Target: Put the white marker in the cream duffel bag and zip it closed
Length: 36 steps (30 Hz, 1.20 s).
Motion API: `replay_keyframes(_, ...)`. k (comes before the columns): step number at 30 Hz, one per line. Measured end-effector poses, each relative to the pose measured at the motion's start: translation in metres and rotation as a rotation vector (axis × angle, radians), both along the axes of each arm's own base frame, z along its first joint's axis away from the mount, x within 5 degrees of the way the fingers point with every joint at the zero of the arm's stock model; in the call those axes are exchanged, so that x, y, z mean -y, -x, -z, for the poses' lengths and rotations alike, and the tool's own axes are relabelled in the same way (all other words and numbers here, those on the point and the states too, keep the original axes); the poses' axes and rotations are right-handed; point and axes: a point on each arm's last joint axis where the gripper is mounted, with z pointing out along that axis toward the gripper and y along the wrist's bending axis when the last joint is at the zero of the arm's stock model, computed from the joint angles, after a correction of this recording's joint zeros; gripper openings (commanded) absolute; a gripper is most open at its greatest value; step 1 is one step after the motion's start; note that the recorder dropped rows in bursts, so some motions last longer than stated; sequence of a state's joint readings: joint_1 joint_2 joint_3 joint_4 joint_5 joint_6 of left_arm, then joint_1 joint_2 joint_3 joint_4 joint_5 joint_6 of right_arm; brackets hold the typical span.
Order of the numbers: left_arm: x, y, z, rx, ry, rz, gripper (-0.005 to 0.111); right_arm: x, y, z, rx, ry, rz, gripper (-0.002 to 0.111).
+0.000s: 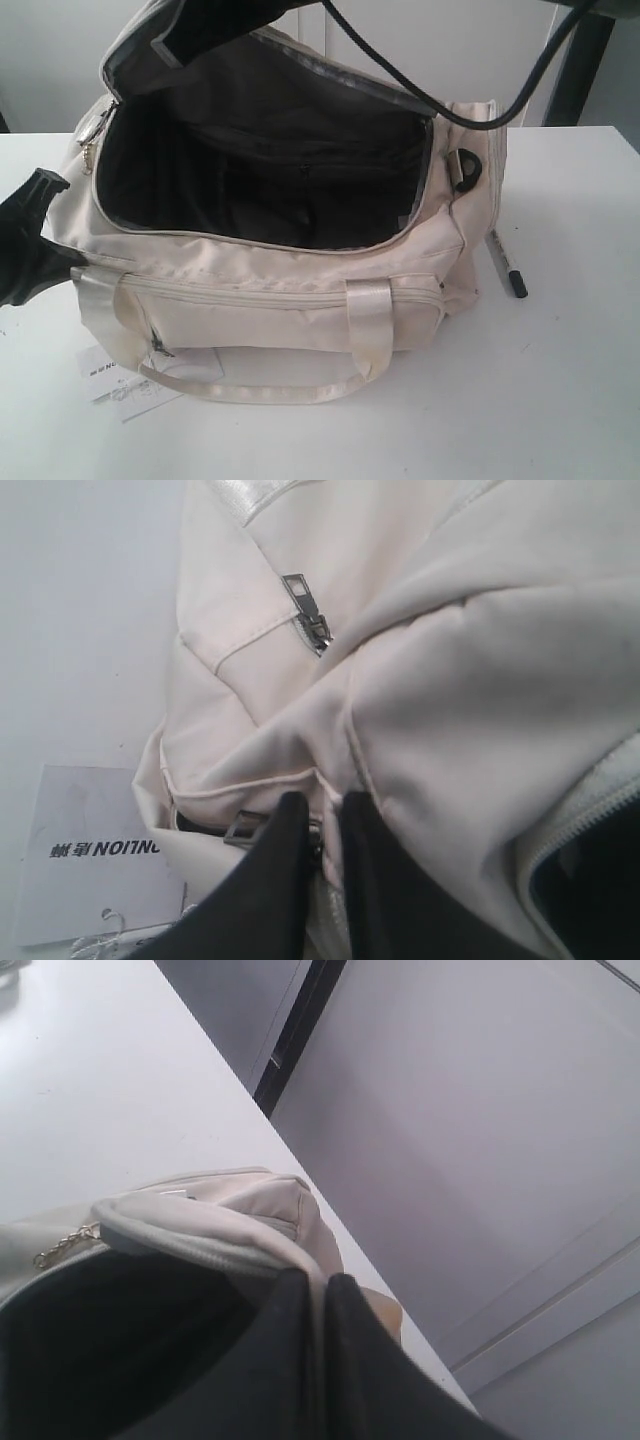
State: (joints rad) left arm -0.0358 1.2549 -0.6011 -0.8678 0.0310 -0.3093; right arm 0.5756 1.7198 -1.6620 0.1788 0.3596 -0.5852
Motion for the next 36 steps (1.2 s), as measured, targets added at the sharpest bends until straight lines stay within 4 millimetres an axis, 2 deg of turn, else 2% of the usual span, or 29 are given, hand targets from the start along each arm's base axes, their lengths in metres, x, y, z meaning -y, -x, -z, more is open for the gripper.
replay_keyframes(2,-0.001,0.000,0.000,0.006,-0.015,0.001,0.017,0.000,0.000,0.000,0.000,0.000,0.000,0.000)
replay_keyframes(3,-0.001,-0.001,0.000,0.009,-0.017,-0.003,0.032,0.000,0.000,0.000,0.000,0.001,0.000,0.000)
replay_keyframes(4,-0.002,-0.001,0.000,0.012,-0.024,-0.002,0.039,0.000,0.000,0.000,-0.004,-0.002,0.001,0.000)
replay_keyframes(5,-0.002,-0.001,-0.001,0.016,-0.025,-0.003,0.055,0.000,0.000,0.000,-0.008,-0.003,0.002,0.000)
replay_keyframes(7,-0.002,0.001,-0.006,0.041,-0.030,-0.009,0.075,0.000,0.000,0.000,-0.008,-0.003,0.002,0.000)
replay_keyframes(8,-0.003,0.003,-0.010,0.065,-0.037,-0.009,0.081,0.000,0.000,0.000,-0.006,-0.004,0.002,0.000)
replay_keyframes(12,-0.003,0.008,-0.021,0.125,-0.097,0.037,0.081,0.000,0.000,0.000,-0.004,-0.005,0.002,0.000)
replay_keyframes(17,-0.006,0.016,-0.036,0.239,-0.324,0.176,0.081,0.000,0.000,0.001,-0.012,0.000,0.001,0.000)
replay_keyframes(20,-0.008,0.021,-0.046,0.321,-0.516,0.276,0.081,0.000,0.001,0.003,-0.031,0.013,-0.003,0.000)
replay_keyframes(24,-0.012,0.029,-0.058,0.424,-0.915,0.480,0.081,0.001,0.003,0.006,-0.064,0.034,-0.010,0.000)
replay_keyframes(26,-0.012,0.032,-0.063,0.455,-1.042,0.541,0.081,0.001,0.004,0.007,-0.080,0.045,-0.014,0.000)
replay_keyframes(30,-0.012,0.037,-0.073,0.517,-1.157,0.555,0.081,0.001,0.004,0.008,-0.091,0.052,-0.016,0.000)
replay_keyframes(36,0.004,0.040,-0.081,0.626,-1.296,0.647,0.081,0.001,0.004,0.009,-0.093,0.054,-0.016,0.000)
